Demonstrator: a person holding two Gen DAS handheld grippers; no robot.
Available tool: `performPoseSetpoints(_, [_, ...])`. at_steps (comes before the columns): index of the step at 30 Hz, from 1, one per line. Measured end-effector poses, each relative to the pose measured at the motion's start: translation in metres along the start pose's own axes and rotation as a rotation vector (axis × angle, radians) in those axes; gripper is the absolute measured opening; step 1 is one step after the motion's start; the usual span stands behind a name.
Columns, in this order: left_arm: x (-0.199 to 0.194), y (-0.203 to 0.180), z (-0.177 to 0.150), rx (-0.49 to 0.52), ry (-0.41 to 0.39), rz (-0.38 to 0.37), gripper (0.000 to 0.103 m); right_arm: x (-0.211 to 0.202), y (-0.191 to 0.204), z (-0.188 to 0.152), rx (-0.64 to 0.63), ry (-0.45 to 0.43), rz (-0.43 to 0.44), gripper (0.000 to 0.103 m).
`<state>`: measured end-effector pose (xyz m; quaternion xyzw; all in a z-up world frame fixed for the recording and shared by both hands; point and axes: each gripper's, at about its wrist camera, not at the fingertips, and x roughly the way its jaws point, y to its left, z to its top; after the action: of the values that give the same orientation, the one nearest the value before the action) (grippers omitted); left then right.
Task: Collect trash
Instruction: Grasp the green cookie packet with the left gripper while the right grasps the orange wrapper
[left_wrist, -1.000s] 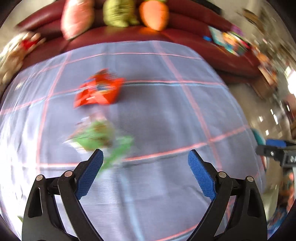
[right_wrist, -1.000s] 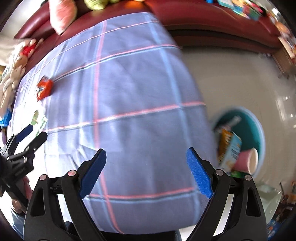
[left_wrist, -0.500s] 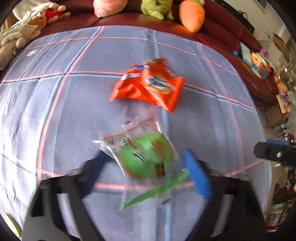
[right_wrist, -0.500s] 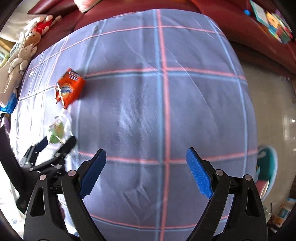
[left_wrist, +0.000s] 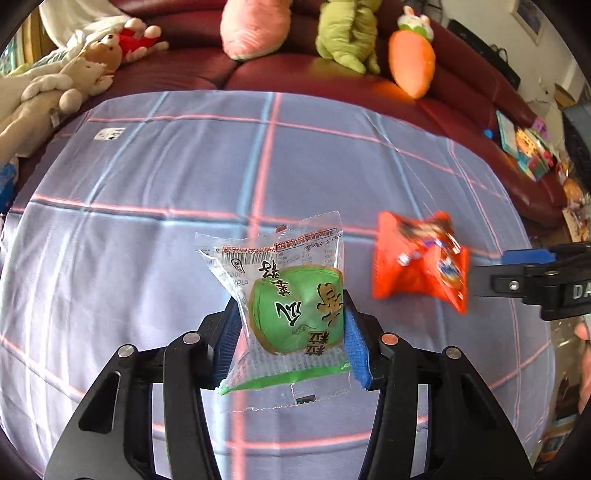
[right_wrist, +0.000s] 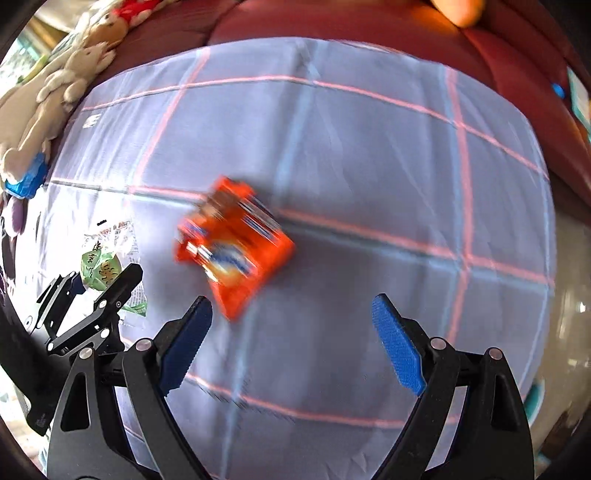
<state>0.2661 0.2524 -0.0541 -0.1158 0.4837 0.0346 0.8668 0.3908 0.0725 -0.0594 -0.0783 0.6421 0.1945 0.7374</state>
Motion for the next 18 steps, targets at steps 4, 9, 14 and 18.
performPoseSetpoints(4, [0.003,0.006,0.003,0.003,0.006,0.011,0.052,0.019,0.016,0.023,-0.051,0.024,0.017,0.084])
performPoseSetpoints(9, [0.011,0.006,0.003,0.0,0.016,0.004,0.052,0.036,0.009,0.027,-0.007,0.034,0.099,0.084])
performPoseSetpoints(14, [0.016,-0.001,0.001,-0.002,0.028,-0.007,0.052,0.033,-0.005,0.014,0.028,0.001,0.141,0.044])
performPoseSetpoints(18, [0.01,-0.014,-0.004,0.013,0.028,-0.017,0.052,0.022,-0.016,0.003,0.056,-0.03,0.138,0.026])
